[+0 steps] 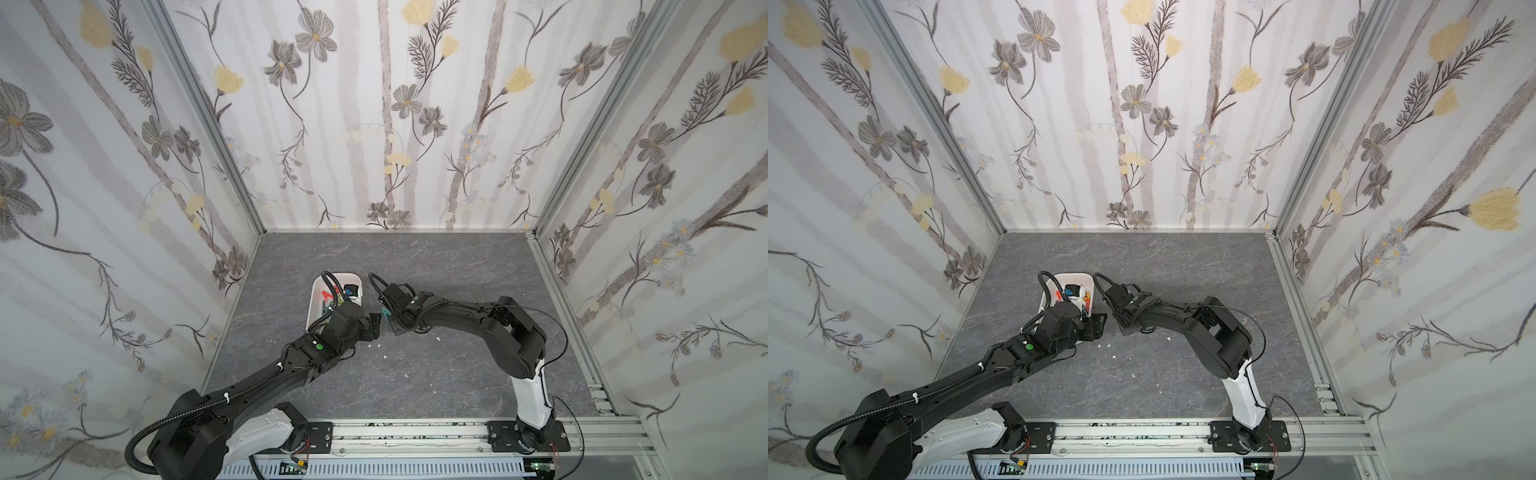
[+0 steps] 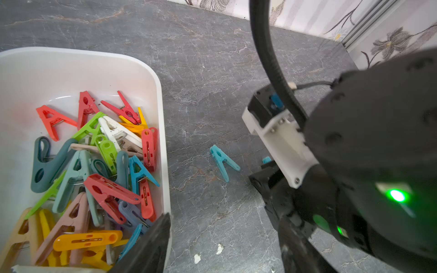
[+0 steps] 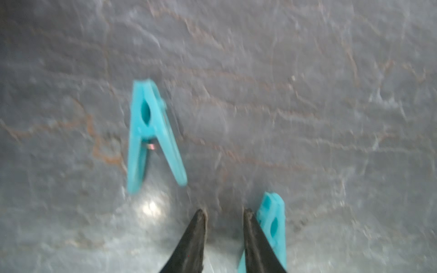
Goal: Put the clothespins into the storage box
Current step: Move the clothespin to the center of the board, then pick up the clothespin from the center of the board.
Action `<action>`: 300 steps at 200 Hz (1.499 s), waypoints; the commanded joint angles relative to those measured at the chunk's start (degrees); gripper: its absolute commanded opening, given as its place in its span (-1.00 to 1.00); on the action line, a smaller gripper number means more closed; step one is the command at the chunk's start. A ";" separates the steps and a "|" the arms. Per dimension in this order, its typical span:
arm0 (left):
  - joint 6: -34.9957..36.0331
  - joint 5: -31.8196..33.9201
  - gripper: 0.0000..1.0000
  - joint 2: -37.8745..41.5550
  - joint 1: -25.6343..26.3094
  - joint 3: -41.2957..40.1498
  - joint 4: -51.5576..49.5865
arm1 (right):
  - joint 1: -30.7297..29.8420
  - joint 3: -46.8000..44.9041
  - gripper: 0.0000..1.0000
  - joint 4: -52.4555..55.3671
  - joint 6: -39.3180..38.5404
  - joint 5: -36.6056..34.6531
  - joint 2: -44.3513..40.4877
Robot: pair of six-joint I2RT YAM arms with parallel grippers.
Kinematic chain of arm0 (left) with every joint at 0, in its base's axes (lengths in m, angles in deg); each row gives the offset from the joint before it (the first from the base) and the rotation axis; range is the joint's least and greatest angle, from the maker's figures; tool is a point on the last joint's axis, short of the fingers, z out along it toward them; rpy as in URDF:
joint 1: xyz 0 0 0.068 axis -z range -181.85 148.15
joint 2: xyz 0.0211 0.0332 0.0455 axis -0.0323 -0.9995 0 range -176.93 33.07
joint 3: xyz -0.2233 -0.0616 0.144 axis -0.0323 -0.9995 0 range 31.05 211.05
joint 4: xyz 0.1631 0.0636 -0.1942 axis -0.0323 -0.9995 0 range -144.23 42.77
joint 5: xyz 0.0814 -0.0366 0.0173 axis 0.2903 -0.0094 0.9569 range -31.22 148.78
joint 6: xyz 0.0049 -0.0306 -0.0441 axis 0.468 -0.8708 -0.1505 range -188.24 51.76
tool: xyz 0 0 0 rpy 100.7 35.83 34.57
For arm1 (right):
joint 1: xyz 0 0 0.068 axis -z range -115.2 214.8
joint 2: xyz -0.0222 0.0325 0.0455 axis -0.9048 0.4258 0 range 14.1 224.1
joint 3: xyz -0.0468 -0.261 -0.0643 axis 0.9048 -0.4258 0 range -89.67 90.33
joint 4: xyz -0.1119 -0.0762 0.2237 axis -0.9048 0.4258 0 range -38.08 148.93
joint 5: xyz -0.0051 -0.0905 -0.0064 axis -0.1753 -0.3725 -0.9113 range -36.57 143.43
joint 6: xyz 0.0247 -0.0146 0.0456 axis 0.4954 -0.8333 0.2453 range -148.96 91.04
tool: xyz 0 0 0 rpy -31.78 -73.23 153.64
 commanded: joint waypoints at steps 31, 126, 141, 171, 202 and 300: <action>1.45 0.26 0.44 -1.16 -0.08 0.55 2.74 | -0.38 -15.47 -0.39 -3.19 4.85 3.19 -13.19; 0.90 -3.63 0.44 -5.15 4.43 0.90 4.93 | 6.87 -15.71 -0.34 -7.89 1.91 8.95 -15.60; 0.99 -3.40 0.44 -5.36 4.64 0.92 4.99 | 6.72 -15.20 -0.35 -8.48 1.84 9.52 -14.56; 1.43 -3.23 0.44 -5.97 4.60 1.17 5.08 | 6.67 -14.11 -0.40 -9.53 1.88 9.90 -11.42; 1.49 -3.28 0.44 -5.96 4.61 1.27 4.91 | 6.57 -13.53 -0.56 -10.79 2.17 10.45 -9.48; 0.21 0.22 0.44 0.02 -5.34 1.89 -0.87 | 0.46 -8.10 -0.82 -6.64 3.51 9.87 -14.30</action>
